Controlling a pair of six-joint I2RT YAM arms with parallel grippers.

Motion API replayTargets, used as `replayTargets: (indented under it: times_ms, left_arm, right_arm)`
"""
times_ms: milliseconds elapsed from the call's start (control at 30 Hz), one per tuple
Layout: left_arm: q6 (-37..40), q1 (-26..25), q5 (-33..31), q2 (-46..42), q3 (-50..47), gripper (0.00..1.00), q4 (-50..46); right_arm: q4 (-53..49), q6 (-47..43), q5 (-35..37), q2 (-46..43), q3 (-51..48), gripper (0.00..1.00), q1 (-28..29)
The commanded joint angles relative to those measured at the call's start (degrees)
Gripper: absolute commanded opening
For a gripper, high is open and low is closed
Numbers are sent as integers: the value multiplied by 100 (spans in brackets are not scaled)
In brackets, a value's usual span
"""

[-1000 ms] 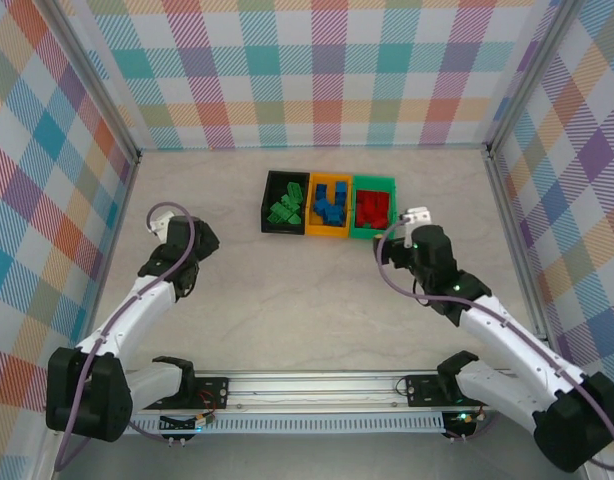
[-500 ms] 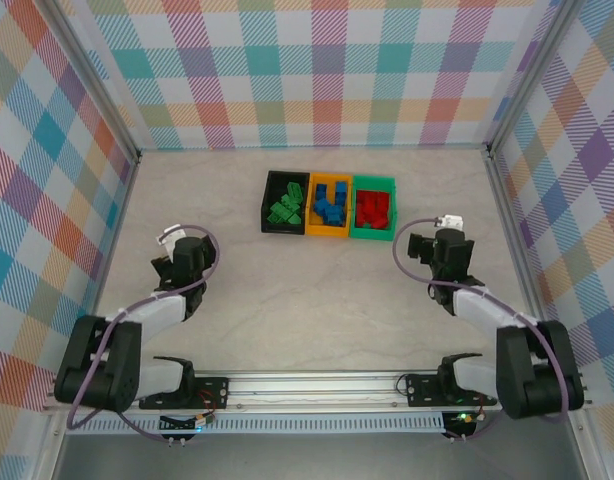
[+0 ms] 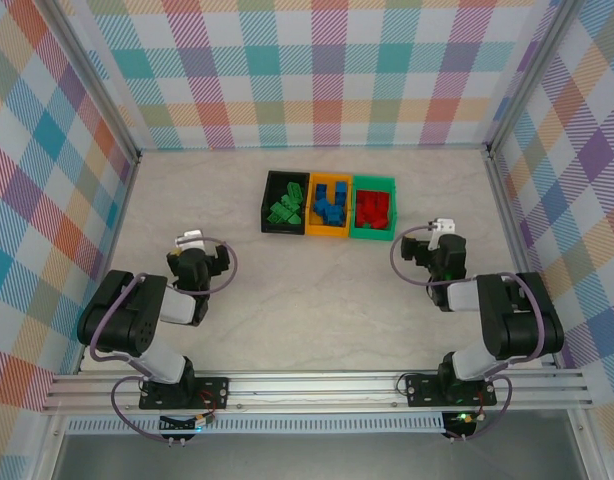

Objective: Sort the legos into containers by color
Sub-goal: Reset both arms

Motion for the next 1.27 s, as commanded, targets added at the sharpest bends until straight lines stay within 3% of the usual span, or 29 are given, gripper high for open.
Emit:
replayTargets:
  times_ms: [0,233,400,1233]
  left_arm:
    - [163,61,219,-12,576,100,-317]
    - [123,100,309,-23,643,100,-456]
    - [122,103,322,-14,652,100,-449]
    - [121,98,319,-15,656,100,-455]
  right_arm:
    - [19,-72,-797,27,348,99,-234]
    - [315,-258,-1246,-38,148,99,-239]
    - [41,-165,-940,21,329,99,-222]
    - [15,-145,-929,25,340,99,-236]
